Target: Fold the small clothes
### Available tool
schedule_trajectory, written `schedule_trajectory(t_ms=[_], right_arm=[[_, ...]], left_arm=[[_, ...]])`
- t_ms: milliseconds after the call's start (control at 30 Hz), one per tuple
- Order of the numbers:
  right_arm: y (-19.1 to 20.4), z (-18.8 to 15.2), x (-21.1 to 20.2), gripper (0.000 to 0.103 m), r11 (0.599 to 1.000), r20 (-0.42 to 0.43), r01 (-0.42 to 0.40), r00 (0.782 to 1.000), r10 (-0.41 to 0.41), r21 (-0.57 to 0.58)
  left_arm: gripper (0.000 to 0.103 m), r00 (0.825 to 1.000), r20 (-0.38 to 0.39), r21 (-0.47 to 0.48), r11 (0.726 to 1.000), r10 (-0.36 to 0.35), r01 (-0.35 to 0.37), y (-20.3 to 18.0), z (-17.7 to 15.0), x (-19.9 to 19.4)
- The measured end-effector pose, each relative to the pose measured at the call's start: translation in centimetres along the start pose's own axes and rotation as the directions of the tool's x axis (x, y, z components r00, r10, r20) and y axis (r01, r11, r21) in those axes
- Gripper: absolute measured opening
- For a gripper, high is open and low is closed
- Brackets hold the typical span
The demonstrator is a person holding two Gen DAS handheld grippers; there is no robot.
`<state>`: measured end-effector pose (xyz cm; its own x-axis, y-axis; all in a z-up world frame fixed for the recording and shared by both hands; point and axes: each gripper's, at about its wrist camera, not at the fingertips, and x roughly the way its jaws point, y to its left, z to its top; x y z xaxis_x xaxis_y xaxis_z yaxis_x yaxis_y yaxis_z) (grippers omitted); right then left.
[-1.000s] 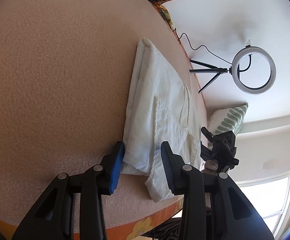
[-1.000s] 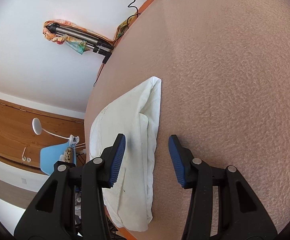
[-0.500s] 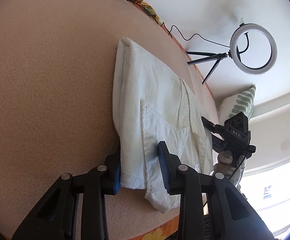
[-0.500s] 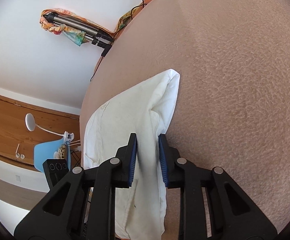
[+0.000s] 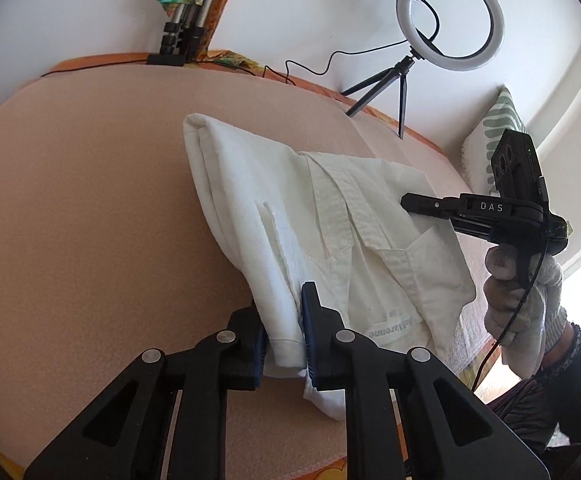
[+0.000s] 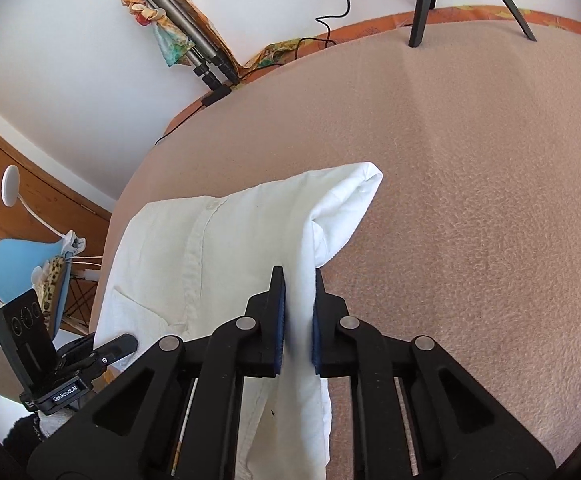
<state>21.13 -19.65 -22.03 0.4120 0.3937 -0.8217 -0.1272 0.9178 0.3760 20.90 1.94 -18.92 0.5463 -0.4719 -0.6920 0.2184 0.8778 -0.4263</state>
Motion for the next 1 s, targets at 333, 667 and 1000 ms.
schedule_trajectory(t_ms=[333,667,1000], right_arm=[[3.6,-0.2,-3.8,0.011,0.991,0.093,0.056,0.995,-0.045,-0.124],[1.3,-0.4,-9.1,0.010,0.982,0.163,0.138,0.980,-0.116,-0.132],[-6.4,2.9,-14.4,0.010,0.966,0.234,0.243,0.948,-0.217,-0.088]], left_arm=[[0.012,0.998,0.043,0.119,0.992,-0.047,0.041,-4.4,0.3,-1.3],[0.012,0.993,0.042,0.229,0.969,-0.111,0.098,-9.5,1.0,-0.1],[0.012,0.983,0.016,0.337,0.926,-0.184,0.167,-16.6,4.9,5.6]])
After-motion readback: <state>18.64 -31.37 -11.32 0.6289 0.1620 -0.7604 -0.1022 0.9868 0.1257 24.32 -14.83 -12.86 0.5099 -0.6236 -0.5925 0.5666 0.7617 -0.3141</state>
